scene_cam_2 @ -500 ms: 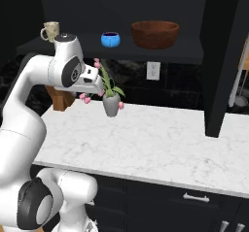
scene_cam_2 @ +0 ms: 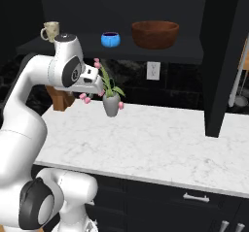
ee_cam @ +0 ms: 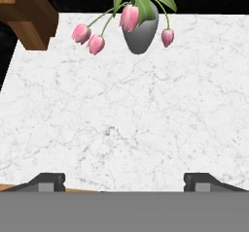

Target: Gather all objects into one cabinet and sort the glasses and bowls to opposite sides.

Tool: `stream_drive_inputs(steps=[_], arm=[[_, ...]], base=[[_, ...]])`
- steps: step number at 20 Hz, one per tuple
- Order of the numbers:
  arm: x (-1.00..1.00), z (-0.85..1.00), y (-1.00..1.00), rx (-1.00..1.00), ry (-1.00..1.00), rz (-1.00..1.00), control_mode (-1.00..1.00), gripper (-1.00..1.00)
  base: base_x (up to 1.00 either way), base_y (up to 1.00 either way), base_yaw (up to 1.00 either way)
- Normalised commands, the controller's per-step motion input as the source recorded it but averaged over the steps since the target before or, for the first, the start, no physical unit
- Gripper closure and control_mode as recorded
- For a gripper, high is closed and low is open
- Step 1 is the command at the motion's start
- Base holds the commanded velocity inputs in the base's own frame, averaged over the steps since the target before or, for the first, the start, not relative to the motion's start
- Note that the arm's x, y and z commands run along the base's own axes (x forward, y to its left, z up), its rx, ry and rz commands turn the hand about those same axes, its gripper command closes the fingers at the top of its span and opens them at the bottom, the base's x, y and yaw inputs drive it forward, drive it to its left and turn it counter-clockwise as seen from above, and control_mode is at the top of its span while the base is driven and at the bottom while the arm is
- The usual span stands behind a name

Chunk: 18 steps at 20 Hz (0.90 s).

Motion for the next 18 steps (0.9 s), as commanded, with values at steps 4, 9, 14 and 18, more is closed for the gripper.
stream_drive_inputs(steps=[4,9,14,18], arm=[[0.00,0.00,0.00,0.00,0.00,0.00,1.00,-1.00],[0.00,0.00,0.00,0.00,0.00,0.00,1.00,-1.00],[0.00,0.00,0.00,0.00,0.00,0.00,1.00,-1.00],[0.00,0.00,0.00,0.00,0.00,0.00,1.00,-1.00]], base=[[-0.39,0.00,0.00],[-0.55,0.00,0.00],[-0.69,0.00,0.00],[-0.76,-0.01,0.00]])
